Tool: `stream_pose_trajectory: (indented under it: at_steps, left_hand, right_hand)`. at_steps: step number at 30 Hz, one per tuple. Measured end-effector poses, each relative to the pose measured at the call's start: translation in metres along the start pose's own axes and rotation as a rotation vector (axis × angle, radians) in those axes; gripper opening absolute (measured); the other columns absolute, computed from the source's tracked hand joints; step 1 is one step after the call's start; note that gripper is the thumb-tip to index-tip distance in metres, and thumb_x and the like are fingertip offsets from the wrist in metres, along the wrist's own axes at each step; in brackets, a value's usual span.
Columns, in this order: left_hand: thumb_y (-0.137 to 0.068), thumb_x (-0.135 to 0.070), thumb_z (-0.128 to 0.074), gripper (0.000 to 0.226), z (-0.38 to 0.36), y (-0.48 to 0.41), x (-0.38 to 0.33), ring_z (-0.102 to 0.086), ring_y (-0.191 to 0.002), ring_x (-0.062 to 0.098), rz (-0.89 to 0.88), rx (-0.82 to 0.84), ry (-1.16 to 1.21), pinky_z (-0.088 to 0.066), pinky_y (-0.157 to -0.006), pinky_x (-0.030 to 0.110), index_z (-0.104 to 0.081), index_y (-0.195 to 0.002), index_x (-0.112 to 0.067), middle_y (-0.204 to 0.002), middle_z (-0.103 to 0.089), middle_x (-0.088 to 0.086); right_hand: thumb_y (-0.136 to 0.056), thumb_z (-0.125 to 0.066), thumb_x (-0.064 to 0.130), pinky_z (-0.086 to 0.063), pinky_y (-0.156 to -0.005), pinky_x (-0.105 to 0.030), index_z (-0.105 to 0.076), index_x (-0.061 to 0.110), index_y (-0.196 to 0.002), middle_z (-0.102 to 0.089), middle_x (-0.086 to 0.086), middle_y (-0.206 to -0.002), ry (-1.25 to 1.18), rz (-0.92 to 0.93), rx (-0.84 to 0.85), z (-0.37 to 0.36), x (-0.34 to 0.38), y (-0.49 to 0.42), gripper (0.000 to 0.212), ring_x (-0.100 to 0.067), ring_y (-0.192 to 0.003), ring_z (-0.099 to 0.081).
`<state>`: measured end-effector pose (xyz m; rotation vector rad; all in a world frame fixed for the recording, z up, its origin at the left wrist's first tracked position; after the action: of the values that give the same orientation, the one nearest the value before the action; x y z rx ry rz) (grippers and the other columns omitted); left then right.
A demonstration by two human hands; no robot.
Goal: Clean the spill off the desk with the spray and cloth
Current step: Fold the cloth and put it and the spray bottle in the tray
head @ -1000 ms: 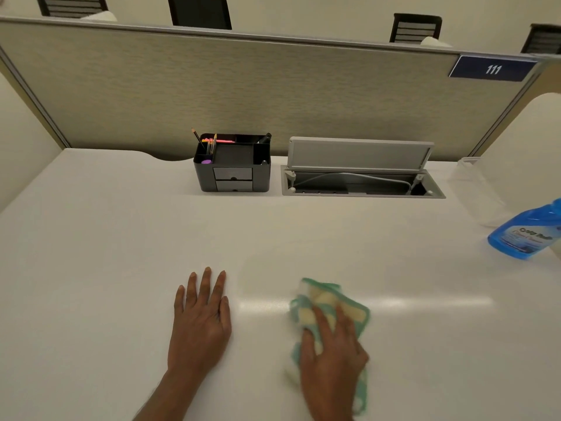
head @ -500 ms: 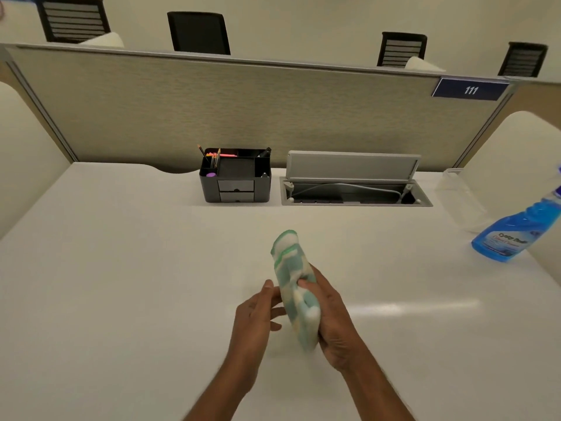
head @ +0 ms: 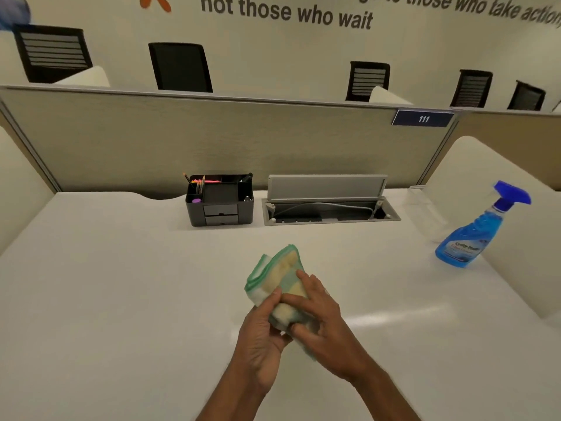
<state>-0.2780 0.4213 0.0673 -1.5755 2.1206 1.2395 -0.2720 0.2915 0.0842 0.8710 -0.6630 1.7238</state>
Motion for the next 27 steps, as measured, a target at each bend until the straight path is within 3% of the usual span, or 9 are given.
stream_pose_trajectory:
  at_steps: [2,4,7,11,15,18,22,25,27]
  left_hand:
    - [-0.093,-0.02,-0.067,0.03,-0.012,0.001,0.006,-0.076,-0.102,0.031,-0.005,-0.005,0.051,-0.06,-0.091,0.049,-0.07,-0.12,-0.007,-0.115,-0.078,0.016]
    - [-0.094,-0.019,-0.066,0.03,-0.026,0.0,0.013,-0.077,-0.101,0.031,-0.033,-0.017,0.045,-0.061,-0.086,0.046,-0.069,-0.121,-0.007,-0.114,-0.079,0.015]
    - [-0.094,-0.02,-0.065,0.03,-0.055,-0.005,0.025,-0.076,-0.102,0.031,-0.091,-0.022,-0.022,-0.06,-0.085,0.044,-0.069,-0.122,-0.011,-0.114,-0.079,0.014]
    - [-0.091,-0.02,-0.068,0.033,-0.109,-0.022,0.047,-0.077,-0.102,0.031,-0.158,-0.061,-0.046,-0.063,-0.079,0.04,-0.069,-0.123,-0.013,-0.114,-0.079,0.013]
    - [-0.088,-0.016,-0.069,0.036,-0.171,-0.048,0.07,-0.076,-0.103,0.03,-0.172,-0.076,0.091,-0.062,-0.082,0.043,-0.066,-0.123,-0.01,-0.116,-0.078,0.014]
    - [-0.088,-0.011,-0.068,0.036,-0.213,-0.067,0.09,-0.075,-0.106,0.033,-0.133,-0.033,0.221,-0.059,-0.088,0.049,-0.064,-0.124,-0.007,-0.119,-0.077,0.017]
    - [-0.083,-0.009,-0.071,0.036,-0.264,-0.089,0.112,-0.078,-0.098,0.028,-0.141,-0.01,0.179,-0.065,-0.075,0.043,-0.067,-0.118,-0.009,-0.111,-0.08,0.013]
    - [-0.083,-0.012,-0.075,0.03,-0.292,-0.108,0.114,-0.079,-0.089,0.023,-0.22,-0.071,-0.085,-0.061,-0.076,0.039,-0.07,-0.113,-0.016,-0.102,-0.082,0.004]
    - [-0.082,-0.017,-0.078,0.03,-0.309,-0.122,0.111,-0.079,-0.083,0.022,-0.231,-0.081,-0.198,-0.061,-0.071,0.037,-0.069,-0.111,-0.015,-0.095,-0.083,0.002]
  right_hand:
    - [-0.089,-0.066,0.012,-0.024,-0.121,-0.032,-0.061,0.052,-0.124,-0.018,0.024,-0.162,-0.168,-0.041,-0.097,0.01,-0.003,0.008,0.054,0.001,-0.151,-0.007]
    - [-0.09,-0.066,0.007,-0.036,-0.109,-0.013,-0.065,0.046,-0.123,-0.024,0.024,-0.159,-0.327,-0.074,-0.173,0.021,-0.009,0.017,0.051,0.007,-0.147,-0.019]
    - [-0.094,-0.066,0.019,-0.036,-0.092,0.003,-0.063,0.048,-0.124,-0.028,0.023,-0.157,-0.392,-0.136,-0.224,0.037,-0.02,0.022,0.042,0.024,-0.134,-0.028]
    - [-0.095,-0.061,0.04,-0.034,-0.107,-0.014,-0.057,0.051,-0.127,-0.033,0.026,-0.153,-0.397,-0.21,-0.289,0.077,-0.048,0.016,0.034,0.012,-0.138,-0.03]
    - [-0.094,-0.062,0.042,-0.044,-0.108,-0.035,-0.049,0.046,-0.134,-0.049,0.012,-0.144,-0.488,-0.382,-0.471,0.139,-0.083,0.01,0.042,-0.012,-0.132,-0.049]
    - [-0.091,-0.069,0.036,-0.057,-0.088,-0.04,-0.046,0.041,-0.139,-0.06,0.0,-0.134,-0.792,-0.527,-0.498,0.188,-0.109,0.001,0.054,-0.023,-0.114,-0.064]
    - [-0.088,-0.074,0.018,-0.059,-0.06,-0.021,-0.056,0.045,-0.126,-0.066,0.01,-0.117,-0.88,-0.435,-0.582,0.26,-0.136,-0.01,0.05,-0.015,-0.099,-0.07]
    - [-0.09,-0.072,0.018,-0.063,-0.076,-0.027,-0.061,0.045,-0.121,-0.055,0.025,-0.12,-0.686,-0.329,-0.626,0.311,-0.145,-0.022,0.042,-0.006,-0.105,-0.061]
    - [-0.091,-0.071,0.019,-0.062,-0.087,-0.036,-0.066,0.039,-0.116,-0.056,0.021,-0.12,-0.591,-0.278,-0.627,0.34,-0.149,-0.03,0.033,-0.008,-0.11,-0.06]
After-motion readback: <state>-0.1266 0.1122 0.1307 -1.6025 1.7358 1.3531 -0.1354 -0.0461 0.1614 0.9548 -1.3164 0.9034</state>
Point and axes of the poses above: each hand's wrist, its own y-axis away from the middle knuckle, its own z-axis out of the back of the hand, x = y × z, the point moved 3 cm from there along -y, towards the middle knuckle
